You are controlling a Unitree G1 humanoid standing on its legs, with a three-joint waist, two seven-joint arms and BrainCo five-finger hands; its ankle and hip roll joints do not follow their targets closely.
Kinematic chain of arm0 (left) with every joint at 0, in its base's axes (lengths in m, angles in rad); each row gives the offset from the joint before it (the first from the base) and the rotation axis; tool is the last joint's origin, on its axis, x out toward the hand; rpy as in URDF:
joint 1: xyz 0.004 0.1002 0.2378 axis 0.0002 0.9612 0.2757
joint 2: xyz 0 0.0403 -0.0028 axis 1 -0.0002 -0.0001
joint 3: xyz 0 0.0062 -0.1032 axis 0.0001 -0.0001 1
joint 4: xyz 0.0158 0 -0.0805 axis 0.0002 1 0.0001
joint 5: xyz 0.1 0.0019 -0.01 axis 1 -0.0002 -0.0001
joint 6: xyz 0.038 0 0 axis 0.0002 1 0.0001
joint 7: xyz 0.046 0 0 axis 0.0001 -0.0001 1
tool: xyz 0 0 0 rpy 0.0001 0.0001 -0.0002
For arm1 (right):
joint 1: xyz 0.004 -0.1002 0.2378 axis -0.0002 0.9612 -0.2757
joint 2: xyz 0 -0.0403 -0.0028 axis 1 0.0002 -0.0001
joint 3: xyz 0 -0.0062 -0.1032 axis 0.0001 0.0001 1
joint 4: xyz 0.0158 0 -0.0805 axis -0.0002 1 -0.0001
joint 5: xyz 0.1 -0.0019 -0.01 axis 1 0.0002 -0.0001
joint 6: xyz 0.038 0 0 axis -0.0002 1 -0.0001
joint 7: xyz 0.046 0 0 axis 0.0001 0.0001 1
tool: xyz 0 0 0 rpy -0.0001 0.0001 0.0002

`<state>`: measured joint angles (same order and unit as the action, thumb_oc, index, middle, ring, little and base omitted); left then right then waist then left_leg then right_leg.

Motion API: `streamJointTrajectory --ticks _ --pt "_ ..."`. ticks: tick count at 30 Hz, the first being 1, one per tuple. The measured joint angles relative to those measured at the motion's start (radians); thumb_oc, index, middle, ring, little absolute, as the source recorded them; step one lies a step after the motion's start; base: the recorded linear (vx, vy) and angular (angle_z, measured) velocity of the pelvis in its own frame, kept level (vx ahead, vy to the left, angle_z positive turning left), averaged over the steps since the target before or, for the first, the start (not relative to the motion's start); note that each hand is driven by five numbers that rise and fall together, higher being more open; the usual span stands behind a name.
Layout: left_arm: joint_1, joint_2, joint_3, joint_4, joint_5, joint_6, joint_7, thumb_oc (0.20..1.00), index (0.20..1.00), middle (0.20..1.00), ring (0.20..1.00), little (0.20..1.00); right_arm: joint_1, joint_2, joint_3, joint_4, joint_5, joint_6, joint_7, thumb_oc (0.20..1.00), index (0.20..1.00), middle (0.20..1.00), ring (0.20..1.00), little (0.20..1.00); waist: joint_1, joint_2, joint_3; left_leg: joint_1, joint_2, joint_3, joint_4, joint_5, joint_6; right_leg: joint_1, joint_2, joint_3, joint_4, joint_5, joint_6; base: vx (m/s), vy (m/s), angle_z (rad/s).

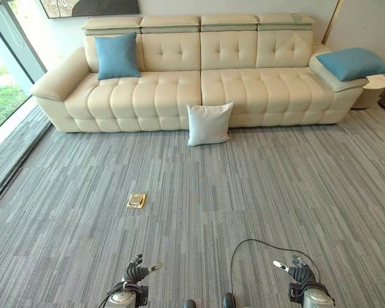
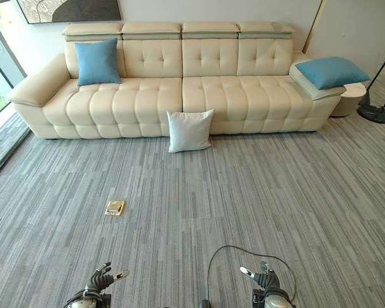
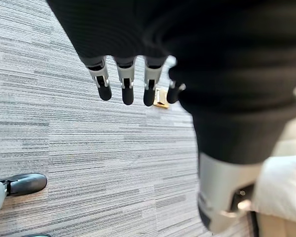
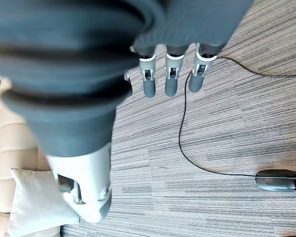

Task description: Pick up all the scattered cushions and arrange them neatly on the sofa.

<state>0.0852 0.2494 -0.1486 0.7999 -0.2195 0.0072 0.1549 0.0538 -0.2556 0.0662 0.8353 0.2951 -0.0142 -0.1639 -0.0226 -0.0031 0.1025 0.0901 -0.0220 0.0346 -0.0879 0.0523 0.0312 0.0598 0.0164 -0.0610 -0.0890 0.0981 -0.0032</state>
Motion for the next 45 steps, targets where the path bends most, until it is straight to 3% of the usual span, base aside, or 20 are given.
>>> streamJointTrajectory --ticks 26,45 --pt "0.021 -0.003 -0.006 -0.035 -0.041 0.006 0.003 1.0 1.0 1.0 1.0 1.0 0.004 0.004 0.004 0.002 0.0 0.002 -0.007 1.0 1.0 1.0 1.0 1.0 -0.001 0.005 -0.021 0.006 0.0 0.003 0.0 0.0 -0.001 0.004 0.0 0.002 0.0 0.0 0.001 0.0 -0.003 0.0" --pt "0.021 -0.003 -0.007 0.001 -0.044 0.02 0.011 1.0 1.0 1.0 1.0 1.0 -0.001 0.009 0.038 0.02 -0.04 0.002 -0.037 1.0 1.0 1.0 1.0 1.0 -0.001 -0.014 -0.013 -0.004 0.0 0.0 0.0 -0.002 -0.004 -0.003 0.0 0.0 0.0 0.0 0.0 0.0 0.0 0.0"
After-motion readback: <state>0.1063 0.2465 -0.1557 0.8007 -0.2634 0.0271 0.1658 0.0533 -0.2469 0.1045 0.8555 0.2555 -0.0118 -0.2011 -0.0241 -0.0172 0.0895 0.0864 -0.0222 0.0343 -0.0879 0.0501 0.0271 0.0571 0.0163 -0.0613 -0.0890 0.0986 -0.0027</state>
